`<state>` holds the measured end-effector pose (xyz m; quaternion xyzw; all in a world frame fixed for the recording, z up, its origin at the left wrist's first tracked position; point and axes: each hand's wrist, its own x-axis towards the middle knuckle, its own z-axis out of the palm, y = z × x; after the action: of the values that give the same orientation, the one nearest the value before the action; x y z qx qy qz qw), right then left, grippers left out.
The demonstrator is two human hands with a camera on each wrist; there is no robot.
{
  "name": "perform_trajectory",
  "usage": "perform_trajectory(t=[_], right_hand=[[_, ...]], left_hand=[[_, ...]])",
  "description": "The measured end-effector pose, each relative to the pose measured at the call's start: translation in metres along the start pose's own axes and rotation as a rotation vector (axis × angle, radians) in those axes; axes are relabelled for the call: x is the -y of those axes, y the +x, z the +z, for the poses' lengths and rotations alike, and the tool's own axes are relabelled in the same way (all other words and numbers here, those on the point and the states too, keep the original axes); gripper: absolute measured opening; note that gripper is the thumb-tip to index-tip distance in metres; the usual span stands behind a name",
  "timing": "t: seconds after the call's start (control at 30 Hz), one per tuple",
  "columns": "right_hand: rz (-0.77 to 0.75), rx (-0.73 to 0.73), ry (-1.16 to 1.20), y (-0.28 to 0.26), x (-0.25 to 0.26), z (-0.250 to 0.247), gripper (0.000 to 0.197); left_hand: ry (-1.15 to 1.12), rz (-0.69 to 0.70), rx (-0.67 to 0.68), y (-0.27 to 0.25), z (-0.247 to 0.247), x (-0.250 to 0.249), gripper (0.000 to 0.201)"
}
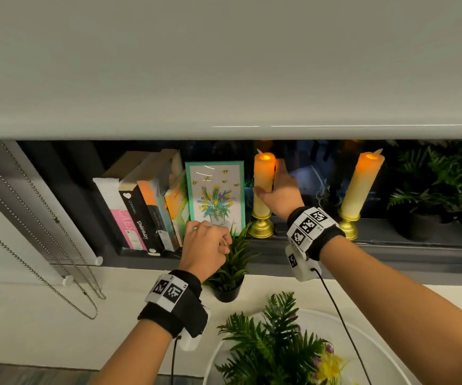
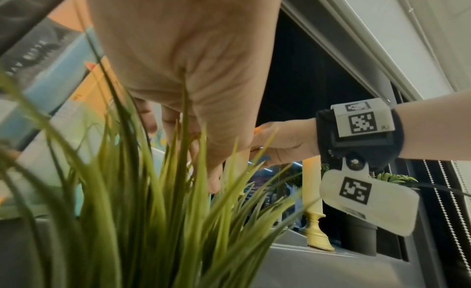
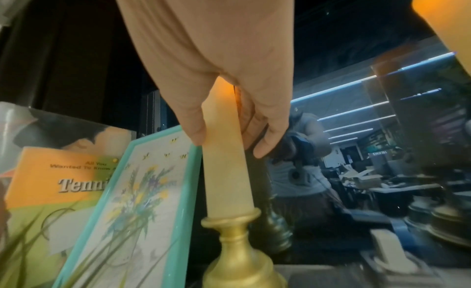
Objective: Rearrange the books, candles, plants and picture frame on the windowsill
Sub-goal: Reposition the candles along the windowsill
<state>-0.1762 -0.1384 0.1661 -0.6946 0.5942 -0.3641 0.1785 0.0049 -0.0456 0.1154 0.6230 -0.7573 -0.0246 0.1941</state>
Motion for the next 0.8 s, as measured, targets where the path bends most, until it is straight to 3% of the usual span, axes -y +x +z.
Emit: perform_trajectory(t=[0.2, 0.57, 0.67, 0.8], right_hand=[[0.038, 0.022, 0.044, -0.013, -0.012, 0.003, 0.065], [0.114, -0.020, 0.165, -0.061, -0.035, -0.018, 0.069], [0.079, -0.007, 0.168, -0.081, -0.039, -0.025, 0.062], [0.058, 0.128, 0.144, -0.123, -0.052, -0.033, 0.040]], left_hand=[[-0.062, 0.014, -0.022, -0.013, 0.001, 0.000, 0.014], [-0.166, 0.109, -0.201, -0.035, -0.003, -0.019, 0.024], [-0.180, 0.160, -0.204, -0.039, -0.003, -0.032, 0.019], [-0.231, 0.226, -0.182, -0.052, 0.003, -0.050, 0.016]])
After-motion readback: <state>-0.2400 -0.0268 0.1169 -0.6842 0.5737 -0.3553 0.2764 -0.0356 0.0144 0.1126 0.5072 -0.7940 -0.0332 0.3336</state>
